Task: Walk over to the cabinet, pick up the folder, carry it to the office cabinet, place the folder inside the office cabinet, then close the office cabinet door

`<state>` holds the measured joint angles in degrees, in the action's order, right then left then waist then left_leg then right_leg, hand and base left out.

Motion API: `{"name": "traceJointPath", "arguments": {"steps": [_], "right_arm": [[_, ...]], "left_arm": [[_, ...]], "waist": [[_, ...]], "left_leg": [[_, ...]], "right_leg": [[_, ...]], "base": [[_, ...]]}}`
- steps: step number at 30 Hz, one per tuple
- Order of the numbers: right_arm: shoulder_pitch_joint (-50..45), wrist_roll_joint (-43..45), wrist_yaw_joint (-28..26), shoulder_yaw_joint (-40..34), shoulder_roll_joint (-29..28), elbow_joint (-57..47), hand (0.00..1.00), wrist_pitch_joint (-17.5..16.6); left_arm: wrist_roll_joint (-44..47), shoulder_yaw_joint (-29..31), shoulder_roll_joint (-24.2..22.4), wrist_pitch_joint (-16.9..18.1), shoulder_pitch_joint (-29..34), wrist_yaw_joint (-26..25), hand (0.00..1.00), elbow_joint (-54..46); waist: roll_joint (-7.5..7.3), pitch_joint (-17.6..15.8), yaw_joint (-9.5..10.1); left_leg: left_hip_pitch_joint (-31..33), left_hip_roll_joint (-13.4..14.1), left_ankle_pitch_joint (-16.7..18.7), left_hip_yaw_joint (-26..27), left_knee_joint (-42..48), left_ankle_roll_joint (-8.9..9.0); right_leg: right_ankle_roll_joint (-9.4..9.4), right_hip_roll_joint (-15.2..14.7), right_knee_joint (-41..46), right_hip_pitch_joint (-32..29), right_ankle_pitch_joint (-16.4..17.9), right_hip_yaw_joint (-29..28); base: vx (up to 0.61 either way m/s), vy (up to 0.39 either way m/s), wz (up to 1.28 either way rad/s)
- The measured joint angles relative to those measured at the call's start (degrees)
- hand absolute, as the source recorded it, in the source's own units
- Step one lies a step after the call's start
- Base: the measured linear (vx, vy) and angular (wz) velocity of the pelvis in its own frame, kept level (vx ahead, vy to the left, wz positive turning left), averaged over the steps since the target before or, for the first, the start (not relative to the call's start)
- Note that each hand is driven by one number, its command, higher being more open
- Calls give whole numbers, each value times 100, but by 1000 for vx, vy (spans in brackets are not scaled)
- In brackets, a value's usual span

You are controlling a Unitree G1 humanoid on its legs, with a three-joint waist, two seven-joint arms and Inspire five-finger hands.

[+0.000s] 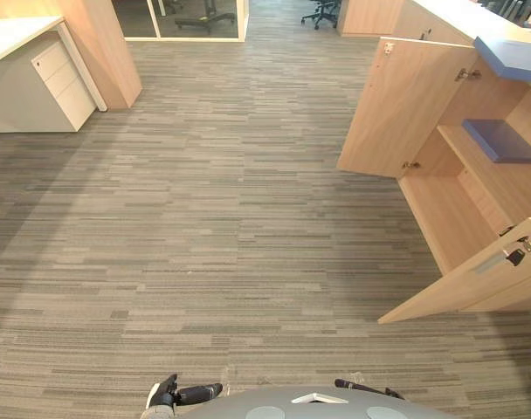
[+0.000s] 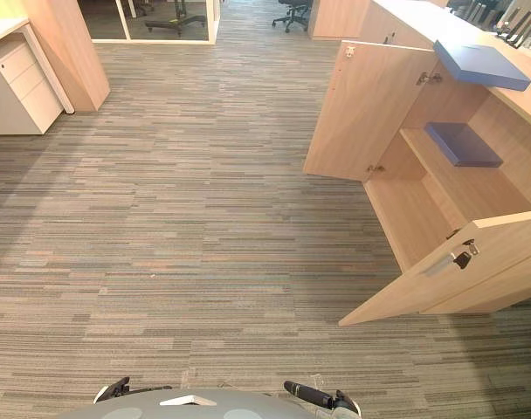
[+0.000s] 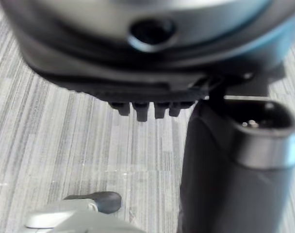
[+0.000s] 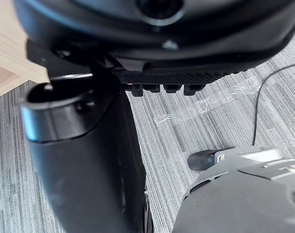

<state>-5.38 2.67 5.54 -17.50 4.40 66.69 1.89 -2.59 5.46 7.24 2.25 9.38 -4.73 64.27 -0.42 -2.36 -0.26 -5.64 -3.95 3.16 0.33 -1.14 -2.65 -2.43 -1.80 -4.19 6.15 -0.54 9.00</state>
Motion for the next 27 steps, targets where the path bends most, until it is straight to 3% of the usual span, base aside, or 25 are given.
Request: {"name": "traceJointPath", "arguments": {"steps": [27], "right_arm": [[72, 32, 248, 2, -31, -5, 100, -20]], "left_arm": [[-12, -14, -12, 65, 11, -284, 100, -58]], "waist": [[-26, -108, -9]], "left_leg": [[-189, -50, -147, -38, -318, -38]], "right_leg": [[-58, -34, -12, 49, 38, 39]], "base": [[-13, -5, 0]]}}
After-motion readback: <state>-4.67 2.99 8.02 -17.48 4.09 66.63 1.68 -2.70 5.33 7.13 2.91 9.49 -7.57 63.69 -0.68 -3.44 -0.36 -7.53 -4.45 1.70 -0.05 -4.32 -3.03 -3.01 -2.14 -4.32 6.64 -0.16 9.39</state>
